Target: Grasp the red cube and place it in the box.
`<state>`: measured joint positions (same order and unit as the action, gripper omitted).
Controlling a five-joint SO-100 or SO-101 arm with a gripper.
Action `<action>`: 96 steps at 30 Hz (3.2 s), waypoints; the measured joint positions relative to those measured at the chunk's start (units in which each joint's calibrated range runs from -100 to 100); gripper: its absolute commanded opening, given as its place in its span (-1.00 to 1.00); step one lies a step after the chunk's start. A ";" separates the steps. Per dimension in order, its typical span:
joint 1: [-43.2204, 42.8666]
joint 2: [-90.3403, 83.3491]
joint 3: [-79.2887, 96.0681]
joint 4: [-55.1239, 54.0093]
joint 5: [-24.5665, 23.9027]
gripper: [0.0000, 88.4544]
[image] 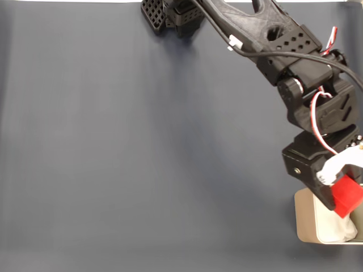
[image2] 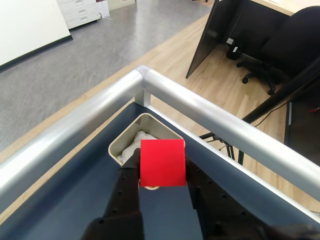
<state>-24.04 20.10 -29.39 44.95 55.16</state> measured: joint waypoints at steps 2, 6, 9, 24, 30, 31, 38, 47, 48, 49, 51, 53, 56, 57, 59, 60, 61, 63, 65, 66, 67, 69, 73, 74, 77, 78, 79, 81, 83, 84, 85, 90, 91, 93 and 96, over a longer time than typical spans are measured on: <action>-0.30 0.87 -1.27 0.00 0.00 -0.99; -0.67 2.34 -3.53 0.00 0.00 -0.99; -0.82 3.21 -4.61 0.00 0.00 -0.98; -1.19 6.34 -7.69 0.00 0.00 -0.97; -1.19 6.51 -7.69 0.00 0.00 -0.97; -1.19 6.86 -7.87 0.00 0.00 -0.97; -1.34 8.34 -9.86 0.00 0.00 -0.95; -1.34 8.34 -9.95 0.00 0.00 -0.67; -1.34 8.34 -9.95 0.00 0.00 -0.58; -1.34 8.34 -9.95 0.00 0.00 -0.50; -1.34 8.34 -9.95 0.00 -0.05 -0.40; -1.34 8.34 -9.95 0.00 -0.39 -0.33; -1.34 8.34 -9.95 0.00 -0.78 -0.23; -1.34 8.34 -9.95 0.00 -0.93 -0.20; -1.34 8.34 -9.95 0.00 -1.22 -0.15; -1.34 8.34 -9.95 0.00 -1.27 -0.13; -1.34 8.34 -9.95 0.00 -1.27 -0.12; -1.34 8.34 -9.95 0.00 -1.42 -0.10; -1.34 8.34 -9.95 0.00 -1.66 -0.08; -1.34 8.34 -9.95 0.00 -1.76 -0.08; -1.34 8.34 -9.95 0.00 -1.81 -0.07; -1.41 8.34 -9.95 0.00 -1.90 -0.06; -1.63 8.34 -9.95 0.00 -2.00 -0.06; -1.63 8.34 -9.95 0.00 -2.00 -0.06; -1.63 8.34 -9.95 0.00 -2.00 -0.05; -1.63 8.34 -9.95 0.00 -2.00 -0.05; -1.63 8.34 -9.95 0.00 -2.00 -0.05; -1.63 8.34 -9.95 0.00 -2.00 -0.05; -1.63 8.34 -9.95 0.00 -2.00 -0.05; -1.63 8.34 -9.95 0.00 -2.00 -0.06; -1.63 8.34 -9.95 0.00 -2.00 -0.06; -1.63 8.34 -9.95 0.00 -2.00 -0.23; -1.63 8.34 -9.95 0.00 -2.00 -0.32; -1.63 8.34 -9.95 0.00 -2.00 -0.51; -1.63 8.34 -9.95 -0.16 -2.05 -0.78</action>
<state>-25.67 28.44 -39.33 44.79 53.11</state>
